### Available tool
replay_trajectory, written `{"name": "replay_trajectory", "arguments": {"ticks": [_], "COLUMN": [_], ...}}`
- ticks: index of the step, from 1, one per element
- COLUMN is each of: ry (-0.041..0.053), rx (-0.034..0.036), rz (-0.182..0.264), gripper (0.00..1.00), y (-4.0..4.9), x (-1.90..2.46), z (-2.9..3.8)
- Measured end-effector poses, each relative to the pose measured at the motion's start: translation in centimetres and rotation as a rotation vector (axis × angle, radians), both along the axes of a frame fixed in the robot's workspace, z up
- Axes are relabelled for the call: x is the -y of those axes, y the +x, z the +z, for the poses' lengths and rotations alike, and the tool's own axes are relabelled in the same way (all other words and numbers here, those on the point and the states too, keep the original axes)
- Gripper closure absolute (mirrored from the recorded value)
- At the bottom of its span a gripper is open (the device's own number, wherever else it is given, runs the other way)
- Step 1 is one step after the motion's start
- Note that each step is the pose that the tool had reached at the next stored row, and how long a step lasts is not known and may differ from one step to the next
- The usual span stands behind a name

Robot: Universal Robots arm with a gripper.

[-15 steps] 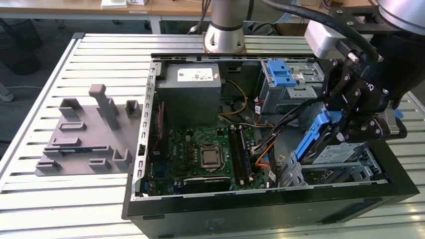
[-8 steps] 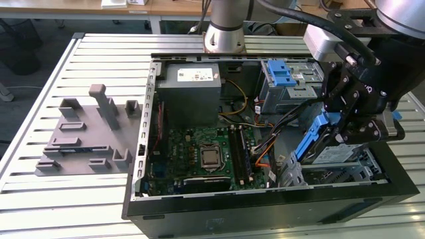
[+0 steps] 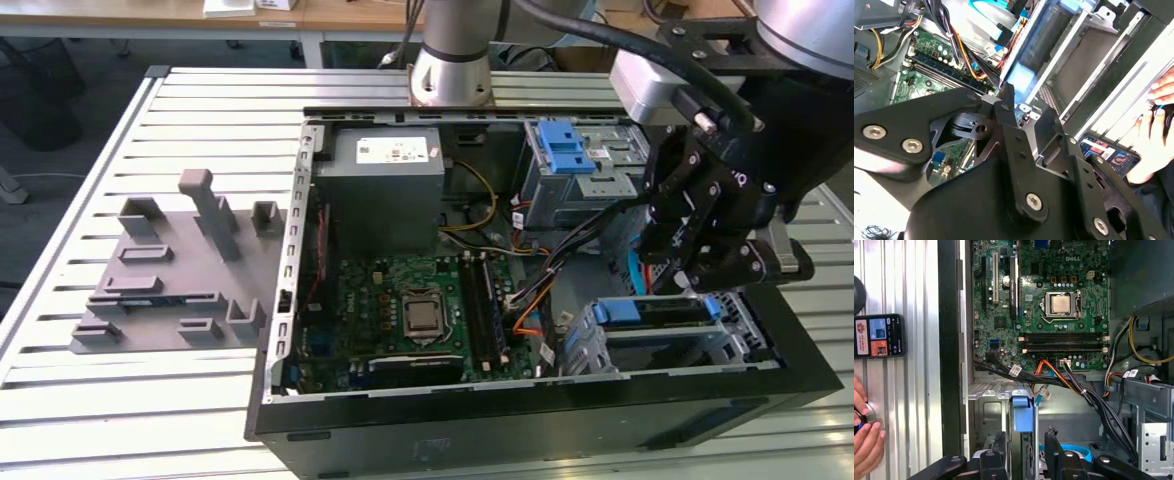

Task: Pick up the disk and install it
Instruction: 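Insert the disk into the insertion slot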

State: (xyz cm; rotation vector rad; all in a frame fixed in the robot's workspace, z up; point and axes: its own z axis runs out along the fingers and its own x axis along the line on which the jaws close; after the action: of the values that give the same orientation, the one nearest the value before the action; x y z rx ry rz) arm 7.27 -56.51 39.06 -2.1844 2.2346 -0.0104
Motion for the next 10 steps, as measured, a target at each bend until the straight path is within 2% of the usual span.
{"name": "replay_trajectory", "arguments": {"ticks": [3, 7, 8, 9, 10], "ry": [-0.0001, -0.0002, -0.0001, -0.0003, -0.0004], "rx": [-0.0001, 0.0003, 0.0004, 0.0004, 0.0003], "rz": [0.000, 0.000, 0.000, 0.000, 0.000], "gripper": [0.56, 0.56, 0.58, 0.64, 0.64], "y": [0.00, 0.00, 0.00, 0.00, 0.00], "x": [0.00, 0.00, 0.00, 0.00, 0.00], "z": [-0.02, -0.52, -0.63, -0.69, -0.70]}}
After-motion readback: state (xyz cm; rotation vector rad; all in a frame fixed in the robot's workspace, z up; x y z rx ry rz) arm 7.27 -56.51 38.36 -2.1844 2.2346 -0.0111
